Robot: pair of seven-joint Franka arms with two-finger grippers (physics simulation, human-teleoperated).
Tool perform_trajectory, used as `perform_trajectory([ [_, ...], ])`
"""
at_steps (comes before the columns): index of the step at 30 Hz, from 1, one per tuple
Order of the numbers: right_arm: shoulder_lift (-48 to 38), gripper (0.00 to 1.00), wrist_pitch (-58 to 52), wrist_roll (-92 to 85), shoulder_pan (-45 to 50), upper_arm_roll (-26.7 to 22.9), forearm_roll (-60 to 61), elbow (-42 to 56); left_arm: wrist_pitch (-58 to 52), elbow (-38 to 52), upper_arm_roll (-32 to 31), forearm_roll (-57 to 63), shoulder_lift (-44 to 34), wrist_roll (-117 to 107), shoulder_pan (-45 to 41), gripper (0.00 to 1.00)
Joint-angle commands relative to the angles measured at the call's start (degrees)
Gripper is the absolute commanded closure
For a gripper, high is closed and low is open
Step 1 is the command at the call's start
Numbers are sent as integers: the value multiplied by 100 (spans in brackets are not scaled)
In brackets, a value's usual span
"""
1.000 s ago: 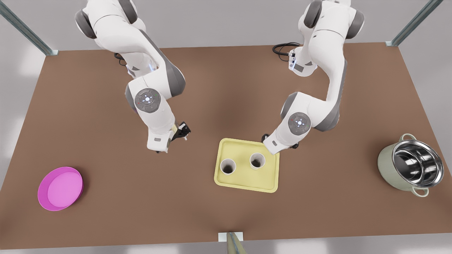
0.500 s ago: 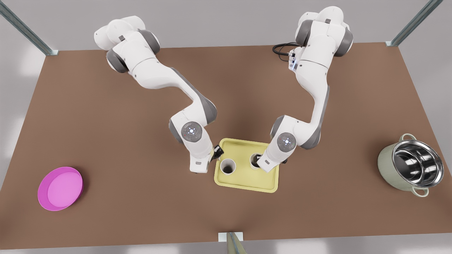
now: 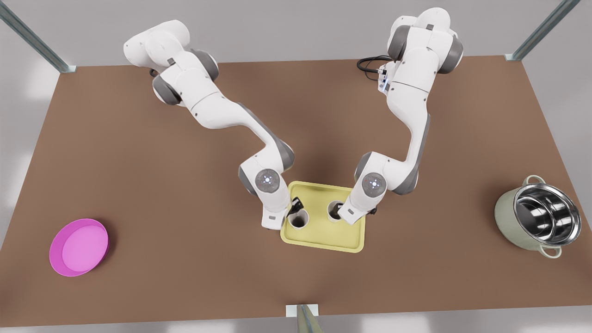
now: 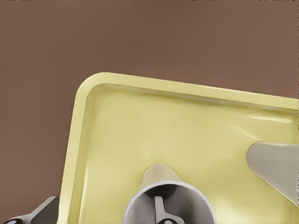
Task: Use the left arm to pick up the white IKEA cup from the tray and place it on the middle-left position; use the right arm to pick up the white IKEA cup from the tray and place it on the middle-right position
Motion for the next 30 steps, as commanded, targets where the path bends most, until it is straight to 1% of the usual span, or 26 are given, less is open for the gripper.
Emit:
perform_trajectory([
  [1,51,0,94,584,8,-1,15,12,162,8,-5,-14,8,-175,-4,0],
  [3,121,0,340,724,26,8,24,12,207,-1,-5,-14,17,-175,-13,0],
  [10,297,0,358,918,184,34,15,-5,391,-10,-5,30,228,-201,-75,0],
  [11,306,0,358,909,193,34,15,-5,347,-1,-5,30,193,-201,-75,7],
  [12,306,0,358,900,184,34,15,-5,321,-1,3,30,158,-201,-75,19],
  [13,306,4,358,883,175,25,7,-5,312,-1,3,21,140,-201,-66,30],
  [14,306,11,358,874,166,25,7,-5,312,-1,3,12,123,-193,-48,45],
  [15,297,22,349,865,166,16,15,-5,277,8,3,-5,105,-192,-40,58],
  [17,297,40,349,874,166,16,15,-5,224,8,12,-14,88,-192,-31,73],
  [18,297,45,349,874,158,8,15,-5,224,8,12,-23,79,-201,-31,77],
  [19,297,52,349,874,158,8,15,-5,215,8,12,-14,70,-201,-31,80],
  [20,288,57,332,874,158,8,15,4,215,8,12,-23,61,-289,-31,86],
  [23,270,68,297,883,158,8,24,4,-144,51,12,-23,-62,-298,-31,86],
  [24,262,72,296,883,158,8,24,4,-373,52,12,-23,-185,-289,-31,86],
  [26,262,78,288,883,158,8,24,4,-962,52,21,-32,-545,88,250,86],
  [28,218,81,253,883,158,8,24,4,-1200,16,12,-58,-721,721,646,86],
  [30,86,82,-125,883,158,-19,33,4,-1261,16,12,-181,-739,1617,1155,87],
])
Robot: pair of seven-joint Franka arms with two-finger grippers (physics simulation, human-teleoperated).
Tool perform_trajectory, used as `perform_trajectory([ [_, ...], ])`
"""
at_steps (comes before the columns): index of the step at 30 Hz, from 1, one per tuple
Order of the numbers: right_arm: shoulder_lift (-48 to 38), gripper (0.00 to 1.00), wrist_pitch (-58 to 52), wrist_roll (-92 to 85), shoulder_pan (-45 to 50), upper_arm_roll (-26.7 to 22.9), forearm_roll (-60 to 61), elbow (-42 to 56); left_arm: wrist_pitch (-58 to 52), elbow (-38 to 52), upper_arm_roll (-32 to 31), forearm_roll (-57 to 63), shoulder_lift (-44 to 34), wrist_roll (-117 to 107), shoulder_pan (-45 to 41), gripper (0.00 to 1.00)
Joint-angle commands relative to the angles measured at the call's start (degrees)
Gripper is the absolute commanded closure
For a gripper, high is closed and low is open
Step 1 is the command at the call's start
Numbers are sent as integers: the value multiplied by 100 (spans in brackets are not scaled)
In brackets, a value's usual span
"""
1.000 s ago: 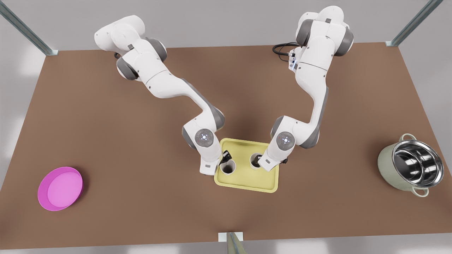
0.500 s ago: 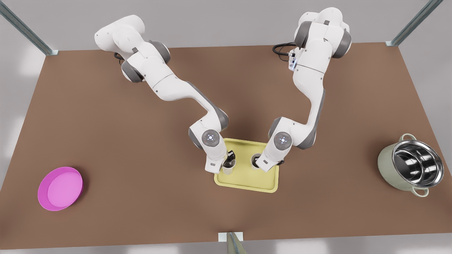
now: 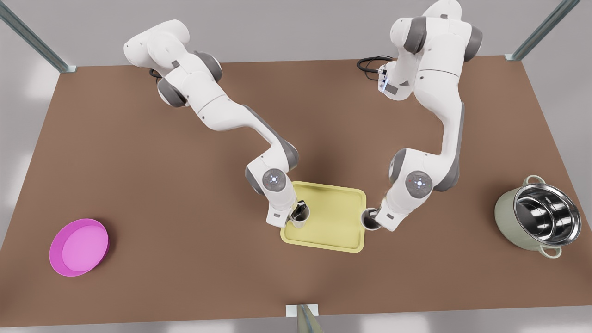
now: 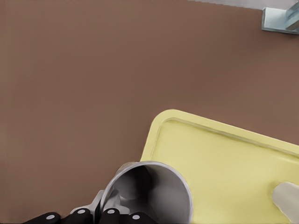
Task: Use the left arm to pick up the white IKEA cup from the tray and place it on the middle-left position; use the right arm to pick up the white IKEA cup from the tray and place it on the middle-right position
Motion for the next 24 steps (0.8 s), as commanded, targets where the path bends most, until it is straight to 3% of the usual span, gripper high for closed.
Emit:
perform_trajectory([
  [1,-186,82,-532,193,-64,16,-29,5,-546,-10,-3,-303,-31,2135,420,88],
  [4,-581,82,-1236,-212,-740,675,-29,5,-519,-10,-3,-980,30,3682,1194,89],
  [10,-1170,82,-2765,-1670,-1786,684,-47,14,34,-151,-12,-1463,241,4658,1458,90],
  [15,-1162,82,-3003,-3313,-2674,623,-73,5,272,-186,-3,-1428,312,4966,1475,90],
  [17,-1144,83,-3003,-3780,-2937,658,-73,5,237,-186,-3,-1402,303,5774,1976,90],
  [24,-898,86,-2581,-4940,-3219,245,-82,5,272,-177,-12,-1411,417,5687,1950,90],
])
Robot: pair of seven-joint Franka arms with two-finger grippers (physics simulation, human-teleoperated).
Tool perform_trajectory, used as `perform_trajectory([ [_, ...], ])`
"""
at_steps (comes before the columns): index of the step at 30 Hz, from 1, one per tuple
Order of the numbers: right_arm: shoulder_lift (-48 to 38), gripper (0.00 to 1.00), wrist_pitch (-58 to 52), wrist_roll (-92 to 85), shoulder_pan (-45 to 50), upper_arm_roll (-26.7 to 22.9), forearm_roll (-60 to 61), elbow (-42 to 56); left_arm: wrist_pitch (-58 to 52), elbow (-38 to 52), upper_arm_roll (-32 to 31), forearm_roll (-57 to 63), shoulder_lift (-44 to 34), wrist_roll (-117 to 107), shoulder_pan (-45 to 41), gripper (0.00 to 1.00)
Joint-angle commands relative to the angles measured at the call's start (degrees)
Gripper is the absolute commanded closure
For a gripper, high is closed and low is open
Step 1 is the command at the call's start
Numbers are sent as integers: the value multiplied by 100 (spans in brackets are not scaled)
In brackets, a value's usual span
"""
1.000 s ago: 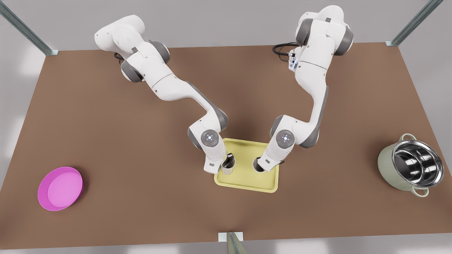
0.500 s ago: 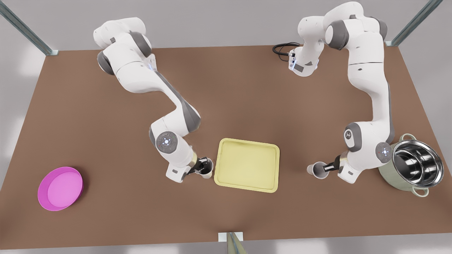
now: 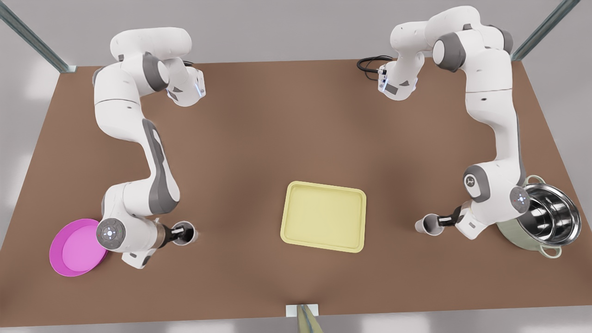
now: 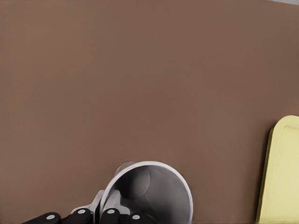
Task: Use the left arm to pick up the white IKEA cup from the tray and place it on the middle-left position; use the right arm to pick up the white IKEA cup from the tray and place it on the middle-right position
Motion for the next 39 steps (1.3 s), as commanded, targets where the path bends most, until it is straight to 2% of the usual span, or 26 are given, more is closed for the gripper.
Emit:
perform_trajectory([
  [1,92,86,268,-2839,-19,-160,-60,2,43,33,3,-96,59,2146,-4,90],
  [10,514,85,1234,-3586,-54,-327,-60,2,219,33,3,-96,208,2190,13,89],
  [11,575,86,1356,-3586,-54,-327,-60,2,227,24,-6,-96,208,2199,22,37],
  [12,619,86,1471,-3595,-54,-318,-51,-7,263,24,3,-87,208,2217,31,0],
  [16,725,86,1568,-3613,-45,-318,-51,2,105,218,134,-52,33,2173,92,0],
  [19,813,86,1832,-3709,-54,-318,-43,-7,-1266,1017,223,212,-73,1559,75,0],
  [21,822,86,1832,-3727,-54,-318,-34,-7,-2004,1114,152,-103,-494,-172,75,0],
  [23,874,86,1928,-3736,-63,-318,-25,-7,-2611,1527,187,-228,-706,-727,92,0],
  [24,874,83,1973,-3797,-63,-318,-25,-7,-2620,1518,161,132,-960,-1263,57,0],
  [26,874,52,1973,-3762,-63,-318,-8,-7,-2910,1501,143,474,-1233,-1457,-74,0],
  [28,874,36,1964,-3727,-63,-318,1,-7,-3085,1483,135,967,-1399,-1405,-241,0],
  [30,874,31,1964,-3692,-63,-318,10,-7,-3034,624,135,1346,-2190,-1431,-488,0],
  [32,874,31,1911,-3701,-98,-318,10,-7,-2752,551,143,1319,-2112,-1440,-532,0],
  [33,839,28,1745,-3692,-115,-318,27,-7,-2752,560,143,1310,-2112,-1413,-532,0],
  [34,594,20,1306,-3552,-124,-292,124,2,-2752,560,143,1302,-2112,-1422,-532,0],
  [35,374,17,1077,-3551,-124,-309,124,2,-2752,569,143,1302,-2112,-1413,-532,0],
  [39,-549,14,-119,-3367,-89,-257,72,2,-2770,569,161,1302,-2121,-1404,-532,0],
])
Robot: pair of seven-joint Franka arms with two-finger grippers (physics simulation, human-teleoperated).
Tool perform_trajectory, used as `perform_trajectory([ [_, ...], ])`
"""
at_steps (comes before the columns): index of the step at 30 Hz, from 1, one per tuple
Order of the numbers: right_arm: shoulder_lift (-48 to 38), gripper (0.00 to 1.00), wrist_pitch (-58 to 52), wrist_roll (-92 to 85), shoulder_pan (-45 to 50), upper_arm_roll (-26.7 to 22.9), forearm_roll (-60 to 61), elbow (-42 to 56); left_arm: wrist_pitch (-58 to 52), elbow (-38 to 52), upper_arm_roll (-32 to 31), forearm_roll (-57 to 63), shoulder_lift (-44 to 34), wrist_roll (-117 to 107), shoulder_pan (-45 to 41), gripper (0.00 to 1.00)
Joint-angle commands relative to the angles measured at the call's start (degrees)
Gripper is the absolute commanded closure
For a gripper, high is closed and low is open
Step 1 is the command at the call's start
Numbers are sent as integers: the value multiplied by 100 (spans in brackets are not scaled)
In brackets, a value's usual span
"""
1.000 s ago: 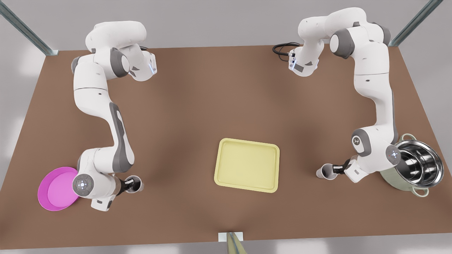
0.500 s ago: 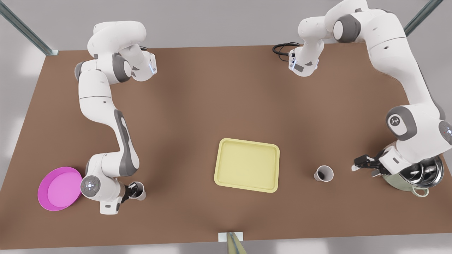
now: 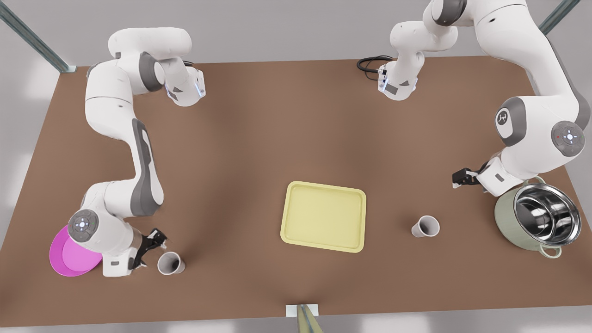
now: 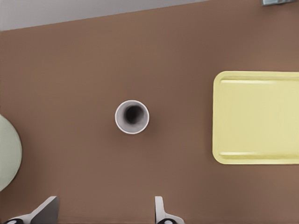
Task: Use the left arm to pick up the white IKEA cup from the tray and place it on the middle-left position; use the right arm to pick up the white IKEA cup from the tray and place it on the middle-right position
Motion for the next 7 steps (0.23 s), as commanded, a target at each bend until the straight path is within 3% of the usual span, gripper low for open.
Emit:
perform_trajectory([
  [1,-410,12,-1370,306,175,24,8,4,-70,3,5,37,-2,-1055,0,0],
  [4,-954,1,-1977,2686,834,50,34,4,-78,3,4,37,-1,-1064,0,0],
  [7,-1131,0,-2531,4218,1055,138,52,4,-78,3,-4,37,-1,-1064,0,0],
])
